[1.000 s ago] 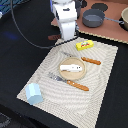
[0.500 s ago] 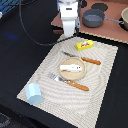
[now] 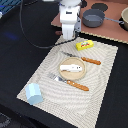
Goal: Interact with the objects in diverse but meaningful ways.
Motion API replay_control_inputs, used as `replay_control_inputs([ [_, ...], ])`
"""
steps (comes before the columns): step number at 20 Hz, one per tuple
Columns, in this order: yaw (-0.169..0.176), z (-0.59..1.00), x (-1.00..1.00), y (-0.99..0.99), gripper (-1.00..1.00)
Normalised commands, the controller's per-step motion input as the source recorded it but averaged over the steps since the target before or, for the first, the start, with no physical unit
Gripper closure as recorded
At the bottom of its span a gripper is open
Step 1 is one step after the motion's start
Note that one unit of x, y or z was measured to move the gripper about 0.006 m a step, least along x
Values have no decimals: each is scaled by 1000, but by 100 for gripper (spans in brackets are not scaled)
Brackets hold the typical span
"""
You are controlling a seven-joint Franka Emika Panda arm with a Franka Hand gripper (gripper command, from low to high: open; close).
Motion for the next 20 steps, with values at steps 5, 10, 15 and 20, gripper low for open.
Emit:
replay_control_inputs([
  [5,0,-302,0,13,-100],
  [10,0,-179,0,6,-100],
  [15,0,812,-158,0,-100],
  [20,-8,1000,-183,26,-100],
])
